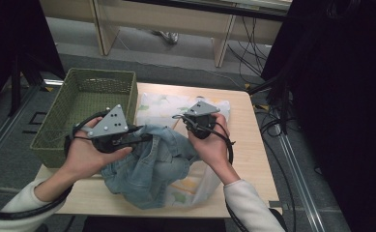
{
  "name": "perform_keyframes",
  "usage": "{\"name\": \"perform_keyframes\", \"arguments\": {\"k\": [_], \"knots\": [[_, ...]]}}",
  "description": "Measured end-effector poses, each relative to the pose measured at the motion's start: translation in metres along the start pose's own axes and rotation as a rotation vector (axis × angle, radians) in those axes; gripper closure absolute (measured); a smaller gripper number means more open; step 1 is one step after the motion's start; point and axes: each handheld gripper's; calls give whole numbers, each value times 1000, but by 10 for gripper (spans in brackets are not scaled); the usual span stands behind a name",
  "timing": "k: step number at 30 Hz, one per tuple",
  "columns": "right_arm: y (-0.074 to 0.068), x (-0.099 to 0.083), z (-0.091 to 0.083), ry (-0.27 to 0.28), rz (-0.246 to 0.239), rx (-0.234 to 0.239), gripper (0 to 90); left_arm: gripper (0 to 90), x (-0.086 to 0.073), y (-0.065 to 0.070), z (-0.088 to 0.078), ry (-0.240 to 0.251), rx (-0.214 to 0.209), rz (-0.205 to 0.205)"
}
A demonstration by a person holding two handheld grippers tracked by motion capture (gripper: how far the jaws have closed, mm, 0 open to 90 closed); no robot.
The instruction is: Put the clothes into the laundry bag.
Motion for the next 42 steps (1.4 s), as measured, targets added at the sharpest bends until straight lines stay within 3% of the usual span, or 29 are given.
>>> {"name": "perform_keyframes", "arguments": {"k": [4, 9, 19, 25, 32, 36, 37, 42], "knots": [[-2, 2, -1, 9, 4, -2, 900, 774, 0, 8, 12, -32, 20, 44], [-3, 3, -2, 14, 10, -2, 900, 773, -4, 11, 35, -85, 23, 58], [-4, 4, -2, 17, 0, 7, 900, 773, -20, 13, 77, -181, 41, 56], [-5, 3, -1, 11, -3, 12, 900, 770, -34, 11, 106, -237, 70, 30], [-6, 1, 3, -1, 4, 20, 900, 759, -44, 11, 130, -281, 108, 48], [-7, 0, 4, -13, 28, 20, 900, 750, -52, 9, 143, -295, 112, 38], [-5, -1, 5, -9, 8, 21, 900, 748, -56, 9, 147, -300, 108, 30], [-2, -9, 12, -36, 16, 23, 900, 713, -74, 10, 159, -318, 90, 39]]}}
Point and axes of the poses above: each handheld gripper's, and its own axes: z roughly forward along the jaws, x roughly out of its top, y roughly to its right, and after that the axes turned 10 degrees about -z, right-handed
